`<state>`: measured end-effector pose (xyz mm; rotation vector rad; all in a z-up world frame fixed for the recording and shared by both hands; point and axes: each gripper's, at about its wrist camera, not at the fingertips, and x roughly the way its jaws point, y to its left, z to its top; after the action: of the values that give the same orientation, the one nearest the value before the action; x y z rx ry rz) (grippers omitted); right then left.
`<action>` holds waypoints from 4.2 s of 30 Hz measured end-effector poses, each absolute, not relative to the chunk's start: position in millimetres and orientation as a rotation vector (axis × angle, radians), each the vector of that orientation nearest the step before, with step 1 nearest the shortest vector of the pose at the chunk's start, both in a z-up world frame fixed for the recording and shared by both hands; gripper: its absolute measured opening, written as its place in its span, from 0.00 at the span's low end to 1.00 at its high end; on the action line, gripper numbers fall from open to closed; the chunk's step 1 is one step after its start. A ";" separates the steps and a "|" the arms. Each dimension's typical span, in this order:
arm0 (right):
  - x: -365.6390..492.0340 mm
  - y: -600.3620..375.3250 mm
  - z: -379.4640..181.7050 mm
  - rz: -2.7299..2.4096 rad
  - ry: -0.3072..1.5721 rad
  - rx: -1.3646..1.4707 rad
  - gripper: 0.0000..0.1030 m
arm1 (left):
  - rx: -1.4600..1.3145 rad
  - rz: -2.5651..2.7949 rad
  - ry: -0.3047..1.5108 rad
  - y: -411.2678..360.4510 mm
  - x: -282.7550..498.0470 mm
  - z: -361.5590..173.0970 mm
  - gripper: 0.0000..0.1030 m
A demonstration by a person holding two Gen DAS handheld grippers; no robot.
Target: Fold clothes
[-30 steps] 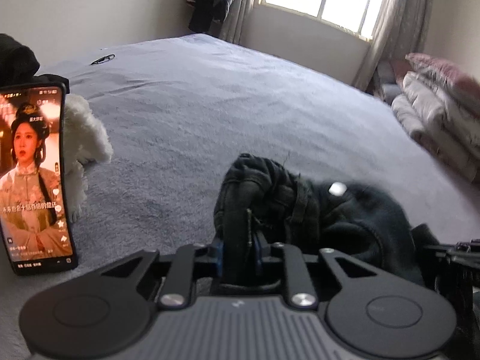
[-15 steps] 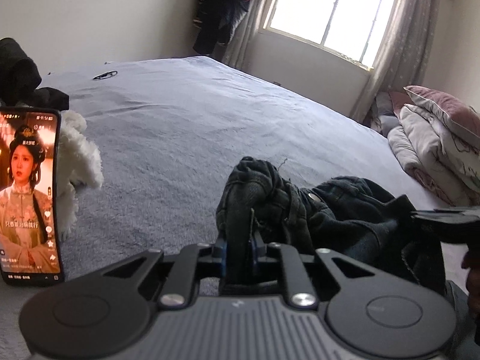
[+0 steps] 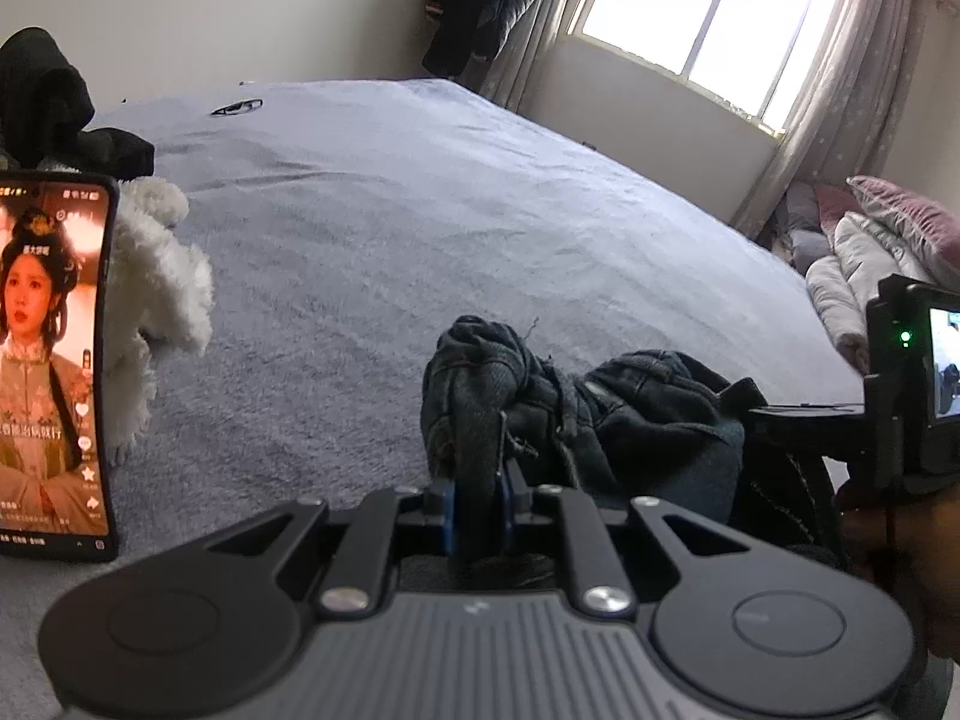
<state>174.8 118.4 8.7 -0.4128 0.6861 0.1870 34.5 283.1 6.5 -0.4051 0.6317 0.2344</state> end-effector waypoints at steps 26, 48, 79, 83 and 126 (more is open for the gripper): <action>166.9 94.5 8.7 0.159 0.715 -0.357 0.09 | -0.364 0.221 0.719 281.0 36.2 -4.1 0.14; 164.8 67.3 54.5 0.177 0.747 -0.332 0.44 | -0.351 0.220 0.611 273.0 24.1 13.9 0.62; 144.0 -74.3 -9.3 -0.038 0.978 0.057 0.46 | -0.283 0.020 0.647 229.2 26.7 -0.9 0.72; 137.1 -77.1 -4.0 -0.042 0.949 0.034 0.15 | -0.281 0.011 0.640 227.2 26.1 -0.2 0.72; 69.6 -195.1 -14.5 0.030 0.840 0.489 0.39 | -0.013 -0.478 0.551 70.5 -1.4 3.7 0.76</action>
<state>69.6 -195.1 -14.5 0.4887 0.8405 0.0303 -1.4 70.5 3.7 -0.0132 0.5507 -0.4778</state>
